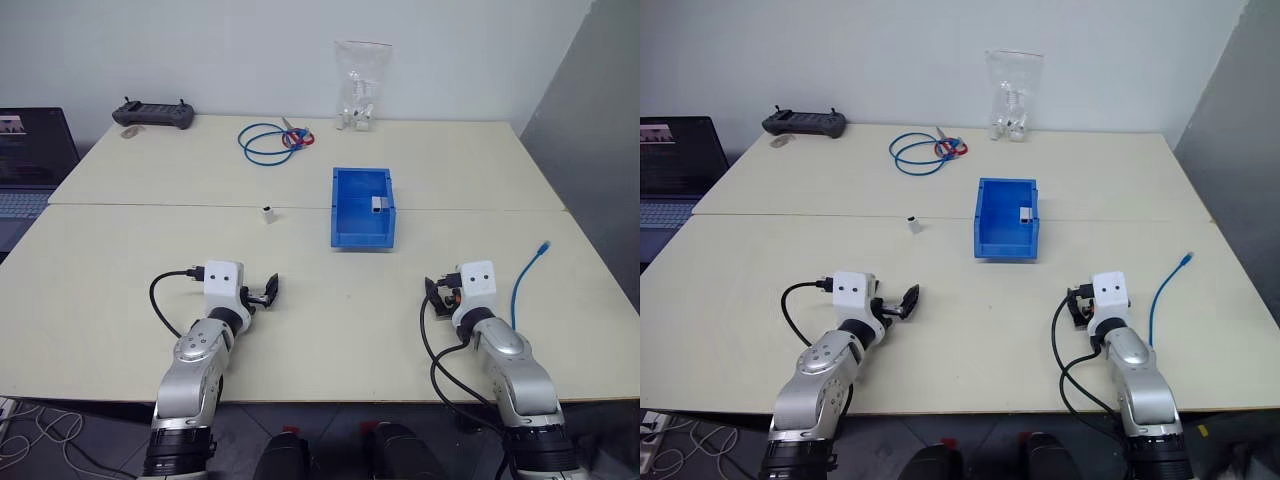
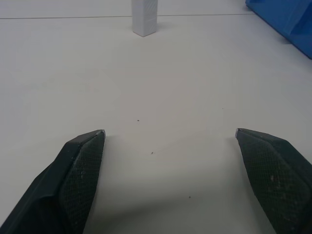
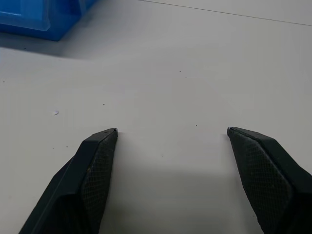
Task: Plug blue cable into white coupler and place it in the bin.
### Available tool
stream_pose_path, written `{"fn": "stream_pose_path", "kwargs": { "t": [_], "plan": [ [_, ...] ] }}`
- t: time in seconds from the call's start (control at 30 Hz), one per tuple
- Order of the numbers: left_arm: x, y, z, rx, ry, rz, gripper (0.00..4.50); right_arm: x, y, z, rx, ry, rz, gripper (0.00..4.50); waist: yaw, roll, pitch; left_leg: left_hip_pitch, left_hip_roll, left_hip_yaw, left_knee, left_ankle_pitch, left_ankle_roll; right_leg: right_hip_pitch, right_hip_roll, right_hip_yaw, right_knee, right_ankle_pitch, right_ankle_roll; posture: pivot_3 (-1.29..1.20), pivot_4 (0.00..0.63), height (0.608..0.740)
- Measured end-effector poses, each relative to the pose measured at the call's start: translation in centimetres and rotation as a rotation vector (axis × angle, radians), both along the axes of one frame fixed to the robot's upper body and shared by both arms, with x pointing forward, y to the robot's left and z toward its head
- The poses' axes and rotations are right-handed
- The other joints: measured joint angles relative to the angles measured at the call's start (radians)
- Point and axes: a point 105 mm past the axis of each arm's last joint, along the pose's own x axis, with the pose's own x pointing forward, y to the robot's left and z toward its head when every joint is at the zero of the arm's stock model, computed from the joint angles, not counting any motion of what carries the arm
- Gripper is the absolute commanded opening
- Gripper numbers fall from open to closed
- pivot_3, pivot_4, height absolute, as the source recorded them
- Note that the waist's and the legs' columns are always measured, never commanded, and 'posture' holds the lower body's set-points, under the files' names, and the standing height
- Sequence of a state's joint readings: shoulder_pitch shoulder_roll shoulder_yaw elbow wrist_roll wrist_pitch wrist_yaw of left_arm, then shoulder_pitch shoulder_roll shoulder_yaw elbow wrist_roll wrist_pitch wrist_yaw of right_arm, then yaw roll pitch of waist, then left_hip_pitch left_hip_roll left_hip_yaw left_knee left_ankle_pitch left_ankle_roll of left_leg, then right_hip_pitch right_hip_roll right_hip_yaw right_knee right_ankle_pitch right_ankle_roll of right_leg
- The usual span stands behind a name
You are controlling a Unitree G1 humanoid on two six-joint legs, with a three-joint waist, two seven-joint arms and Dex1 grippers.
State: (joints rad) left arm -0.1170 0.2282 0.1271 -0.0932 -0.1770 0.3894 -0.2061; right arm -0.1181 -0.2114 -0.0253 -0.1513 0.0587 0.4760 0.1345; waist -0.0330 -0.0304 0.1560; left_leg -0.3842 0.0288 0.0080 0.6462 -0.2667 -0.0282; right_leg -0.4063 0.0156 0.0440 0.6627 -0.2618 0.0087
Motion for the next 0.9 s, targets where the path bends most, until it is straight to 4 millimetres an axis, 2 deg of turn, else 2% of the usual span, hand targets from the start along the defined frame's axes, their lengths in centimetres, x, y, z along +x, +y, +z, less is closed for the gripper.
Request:
{"fn": "stream_pose_path", "kwargs": {
  "t": [0.17, 0.73, 0.9],
  "plan": [
    [0.20, -0.02, 0.62, 0.002, -0.033, 0.000, 4.50, 0.00, -0.02, 0.00, 0.000, 0.000, -0.002, 3.81, 0.000, 0.000, 0.000, 0.000, 0.000, 0.000, 0.000, 0.000, 0.000, 0.000, 0.000, 0.000, 0.000, 0.000, 0.000, 0.00, 0.150, 0.740],
    [0.25, 0.21, 0.42, 0.002, -0.027, 0.018, 4.50, -0.03, -0.07, 0.06, -0.001, -0.002, -0.007, 3.81, 0.001, 0.000, 0.000, 0.000, 0.000, 0.000, 0.000, 0.000, 0.000, 0.000, 0.000, 0.000, 0.000, 0.000, 0.000, 0.00, 0.150, 0.740],
    [0.23, 0.16, 0.22, 0.002, -0.020, 0.016, 4.50, -0.68, -0.80, 0.13, -0.007, -0.005, -0.043, 3.81, 0.004, 0.000, 0.000, -0.001, -0.001, -0.001, 0.000, 0.000, 0.000, 0.000, 0.000, -0.001, -0.001, 0.000, 0.000, 0.00, 0.150, 0.740]
  ]
}}
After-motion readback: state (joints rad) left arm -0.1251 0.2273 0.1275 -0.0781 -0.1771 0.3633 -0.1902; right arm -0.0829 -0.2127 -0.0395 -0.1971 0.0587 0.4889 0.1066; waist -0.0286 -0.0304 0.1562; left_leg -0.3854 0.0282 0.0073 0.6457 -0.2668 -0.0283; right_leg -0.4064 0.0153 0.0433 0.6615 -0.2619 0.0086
